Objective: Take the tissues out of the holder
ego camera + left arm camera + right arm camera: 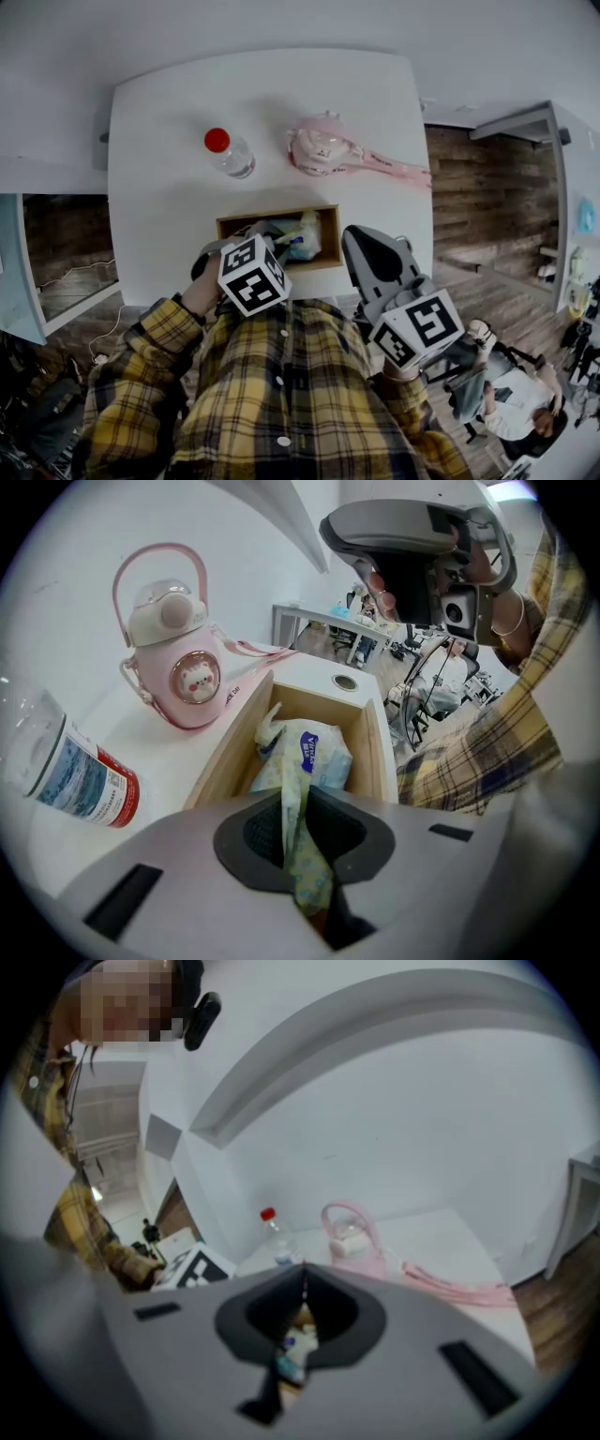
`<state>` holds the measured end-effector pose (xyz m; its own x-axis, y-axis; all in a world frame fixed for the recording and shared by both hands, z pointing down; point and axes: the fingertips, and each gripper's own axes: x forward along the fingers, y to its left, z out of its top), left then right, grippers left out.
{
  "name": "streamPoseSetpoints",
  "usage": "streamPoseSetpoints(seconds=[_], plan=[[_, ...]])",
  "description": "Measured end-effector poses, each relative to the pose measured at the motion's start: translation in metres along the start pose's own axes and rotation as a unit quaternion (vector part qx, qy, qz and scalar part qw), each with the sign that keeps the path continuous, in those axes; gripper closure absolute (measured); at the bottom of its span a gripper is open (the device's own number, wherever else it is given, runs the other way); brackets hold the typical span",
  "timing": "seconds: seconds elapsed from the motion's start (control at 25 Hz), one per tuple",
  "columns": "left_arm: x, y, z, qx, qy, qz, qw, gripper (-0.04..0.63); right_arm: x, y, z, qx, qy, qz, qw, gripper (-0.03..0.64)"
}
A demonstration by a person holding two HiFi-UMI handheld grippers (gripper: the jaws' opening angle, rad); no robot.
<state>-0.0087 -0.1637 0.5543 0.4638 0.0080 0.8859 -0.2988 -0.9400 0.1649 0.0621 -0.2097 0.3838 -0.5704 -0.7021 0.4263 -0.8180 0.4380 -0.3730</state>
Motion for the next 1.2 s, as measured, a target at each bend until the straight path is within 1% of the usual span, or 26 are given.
streamPoseSetpoints(seconds=[0.16, 0.44, 0.64, 0.76, 0.88, 1.0, 1.08, 1.2], plan=[[-0.009, -0.001, 0.002, -0.008, -0.014, 0.004, 0.9999, 0.56, 0.001, 0.003, 0.004, -0.01, 0.0, 0.004, 1.0, 0.604], [-0.037, -0.001, 0.008, -0.025, -0.053, 0.015, 0.9981, 0.56, 0.004, 0.013, 0.01, -0.027, 0.001, 0.014, 1.0, 0.604], [-0.064, 0.002, 0.011, -0.043, -0.091, 0.032, 0.9944, 0.561, 0.012, 0.024, 0.015, -0.042, 0.001, 0.03, 0.999, 0.604], [-0.083, 0.007, 0.015, -0.055, -0.118, 0.046, 0.9905, 0.56, 0.017, 0.031, 0.021, -0.05, 0.0, 0.039, 0.998, 0.604], [-0.105, 0.013, 0.023, -0.07, -0.154, 0.063, 0.9836, 0.56, 0.02, 0.036, 0.025, -0.057, 0.0, 0.044, 0.997, 0.604], [-0.129, 0.021, 0.032, -0.086, -0.198, 0.083, 0.9728, 0.561, 0.022, 0.039, 0.029, -0.063, -0.001, 0.046, 0.997, 0.604], [-0.145, 0.028, 0.04, -0.095, -0.231, 0.099, 0.9634, 0.561, 0.024, 0.039, 0.032, -0.066, -0.002, 0.047, 0.997, 0.604], [-0.174, 0.037, 0.057, -0.104, -0.284, 0.121, 0.9454, 0.561, 0.026, 0.038, 0.036, -0.066, -0.004, 0.048, 0.997, 0.604]])
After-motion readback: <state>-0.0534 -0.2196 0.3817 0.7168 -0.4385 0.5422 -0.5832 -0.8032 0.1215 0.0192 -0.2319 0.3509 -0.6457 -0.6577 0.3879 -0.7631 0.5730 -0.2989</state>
